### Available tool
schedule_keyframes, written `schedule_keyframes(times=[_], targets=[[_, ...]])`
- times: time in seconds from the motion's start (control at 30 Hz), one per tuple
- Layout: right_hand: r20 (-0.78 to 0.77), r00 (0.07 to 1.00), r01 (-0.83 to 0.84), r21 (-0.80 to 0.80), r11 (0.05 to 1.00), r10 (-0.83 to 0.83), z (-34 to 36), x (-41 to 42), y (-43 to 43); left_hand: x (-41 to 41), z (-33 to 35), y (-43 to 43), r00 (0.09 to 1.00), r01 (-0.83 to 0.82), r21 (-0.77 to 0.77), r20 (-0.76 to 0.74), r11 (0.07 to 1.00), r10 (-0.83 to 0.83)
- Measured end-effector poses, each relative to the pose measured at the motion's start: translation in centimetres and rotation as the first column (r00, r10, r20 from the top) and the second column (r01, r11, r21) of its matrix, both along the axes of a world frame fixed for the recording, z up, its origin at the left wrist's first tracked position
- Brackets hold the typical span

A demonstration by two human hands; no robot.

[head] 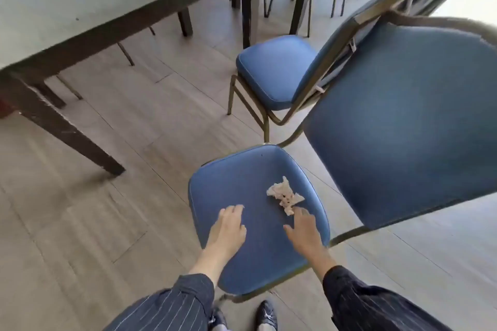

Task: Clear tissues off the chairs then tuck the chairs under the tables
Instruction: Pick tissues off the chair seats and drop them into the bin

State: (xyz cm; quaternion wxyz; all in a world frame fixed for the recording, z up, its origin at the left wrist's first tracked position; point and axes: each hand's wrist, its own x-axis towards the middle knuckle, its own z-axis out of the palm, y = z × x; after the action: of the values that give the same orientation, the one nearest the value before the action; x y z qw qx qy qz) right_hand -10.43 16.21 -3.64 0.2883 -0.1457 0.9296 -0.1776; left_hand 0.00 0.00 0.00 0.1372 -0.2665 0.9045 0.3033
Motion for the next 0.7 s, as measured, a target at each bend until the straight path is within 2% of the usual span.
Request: schedule_keyframes(times=[0.13, 0.27, 0.37, 0.47, 0.57, 0.63, 0.7], targets=[[-0.055, 0.989, 0.133, -0.059, 0.989, -0.136, -4.9, -1.8, -0.2, -6.1, -4.9, 0.8, 0.986, 0.165, -0.004, -0.028, 0.986, -0.165], [-0.204, 0.958, 0.189, -0.078, 0.979, -0.201, -8.8, -3.6, -1.4, -12.1, -9.7, 1.6, 0.947, 0.297, -0.067, -0.111, 0.953, -0.303], [-0.315, 0.94, 0.135, -0.023, 0.991, -0.136, -10.3, -4.3, -2.3, -14.2, -11.9, 1.9, 0.904, 0.395, -0.109, -0.131, 0.912, -0.407], [-0.326, 0.928, 0.156, -0.103, 0.982, -0.182, -10.4, -3.6, -2.3, -13.4, -13.1, 2.0, 0.904, 0.367, -0.117, -0.191, 0.923, -0.383], [-0.375, 0.919, 0.077, -0.127, 0.989, -0.12, -10.2, -2.2, -2.2, -11.0, -13.5, 1.2, 0.907, 0.347, -0.23, -0.164, 0.909, -0.388], [-0.358, 0.928, 0.046, -0.158, 0.986, -0.101, -10.1, -1.3, -2.5, -9.1, -13.0, 0.4, 0.929, 0.265, -0.223, -0.201, 0.938, -0.311], [-0.296, 0.942, 0.088, -0.242, 0.966, -0.159, -9.5, -0.5, -3.2, -7.2, -12.1, -0.3, 0.958, 0.201, -0.17, -0.174, 0.965, -0.23]])
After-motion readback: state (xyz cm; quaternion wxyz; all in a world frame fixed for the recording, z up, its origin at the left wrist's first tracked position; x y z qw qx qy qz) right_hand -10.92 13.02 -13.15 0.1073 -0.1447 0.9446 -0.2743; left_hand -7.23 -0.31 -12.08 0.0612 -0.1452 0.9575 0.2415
